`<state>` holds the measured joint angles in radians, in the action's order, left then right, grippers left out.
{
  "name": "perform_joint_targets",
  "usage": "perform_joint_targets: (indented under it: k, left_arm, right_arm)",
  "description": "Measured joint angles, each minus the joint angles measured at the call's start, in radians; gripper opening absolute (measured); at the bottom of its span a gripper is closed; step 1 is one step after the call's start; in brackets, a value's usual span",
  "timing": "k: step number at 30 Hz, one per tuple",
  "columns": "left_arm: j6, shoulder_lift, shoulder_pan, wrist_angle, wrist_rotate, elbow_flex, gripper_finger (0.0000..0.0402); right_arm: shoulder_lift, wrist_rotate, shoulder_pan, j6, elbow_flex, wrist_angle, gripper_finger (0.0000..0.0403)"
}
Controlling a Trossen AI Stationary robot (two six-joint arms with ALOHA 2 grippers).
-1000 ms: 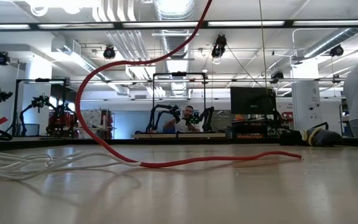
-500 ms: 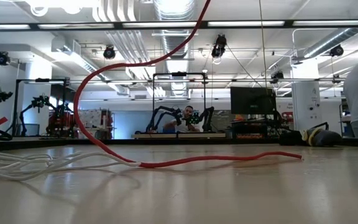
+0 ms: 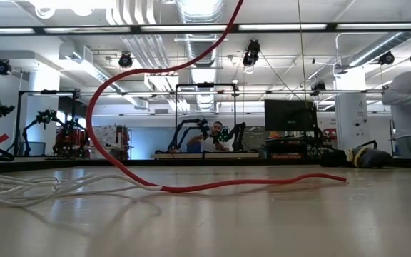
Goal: Coil cords
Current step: Coil the red wire onto the spool
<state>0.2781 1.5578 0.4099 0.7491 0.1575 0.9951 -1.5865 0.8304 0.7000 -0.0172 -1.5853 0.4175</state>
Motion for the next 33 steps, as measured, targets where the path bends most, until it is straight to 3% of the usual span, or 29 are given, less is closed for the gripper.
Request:
perform_joint_targets:
  k: [5,13,24,29,33]
  left_arm:
    - [-0.028,-0.007,0.0,-0.052,0.061,0.007,0.0011]
    - [-0.118,-0.002,-0.018,-0.146,0.143,-0.001,0.008]
    - [-0.166,0.093,-0.061,-0.148,0.15,-0.001,0.0163]
    - [-0.188,0.113,-0.074,-0.173,0.151,-0.001,0.0172]
    - [-0.192,0.115,-0.078,-0.229,0.151,-0.001,0.0148]
  right_arm:
    - [0.016,-0.002,0.009,-0.031,-0.04,0.007,0.0003]
    - [0.033,0.005,0.028,-0.106,-0.116,0.007,0.0001]
    - [0.036,0.008,0.028,-0.098,-0.145,0.057,0.0]
    - [0.036,0.007,0.033,-0.104,-0.144,0.06,0.0]
    - [0.048,0.007,0.035,-0.085,-0.143,0.09,0.0]
